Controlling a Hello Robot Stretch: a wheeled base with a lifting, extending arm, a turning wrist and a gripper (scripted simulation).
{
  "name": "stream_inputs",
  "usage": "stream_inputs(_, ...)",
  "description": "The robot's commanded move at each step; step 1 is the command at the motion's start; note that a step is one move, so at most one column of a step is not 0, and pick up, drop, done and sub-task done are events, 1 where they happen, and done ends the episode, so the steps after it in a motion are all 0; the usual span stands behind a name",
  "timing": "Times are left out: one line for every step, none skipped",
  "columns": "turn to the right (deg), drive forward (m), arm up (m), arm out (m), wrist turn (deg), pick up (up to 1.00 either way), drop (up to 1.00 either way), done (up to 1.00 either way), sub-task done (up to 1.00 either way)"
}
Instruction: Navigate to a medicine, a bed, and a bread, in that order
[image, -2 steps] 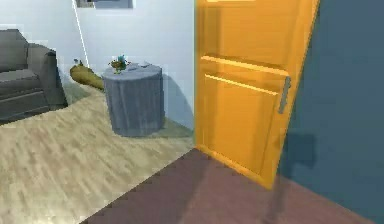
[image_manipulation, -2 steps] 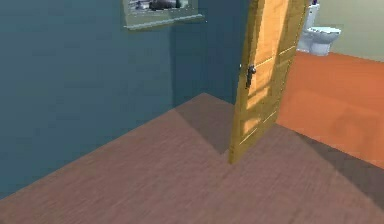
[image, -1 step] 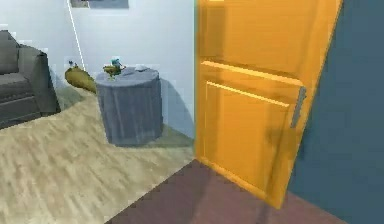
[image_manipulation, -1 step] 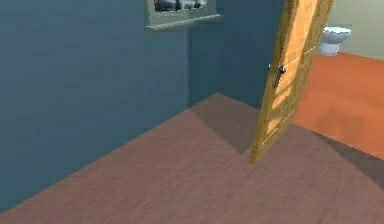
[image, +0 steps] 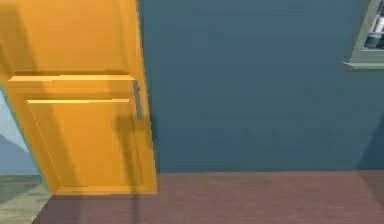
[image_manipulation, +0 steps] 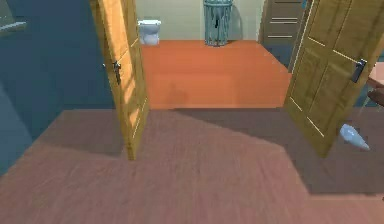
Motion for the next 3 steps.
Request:
stream_inputs(42.0, 0.0, 0.0, 0.0, 0.0, 0.0, 0.0, 0.0, 0.0)
stream_inputs(0.0, 0.1, 0.0, 0.0, 0.0, 0.0, 0.0, 0.0, 0.0)
stream_inputs(-45.0, 0.0, 0.0, 0.0, 0.0, 0.0, 0.0, 0.0, 0.0)
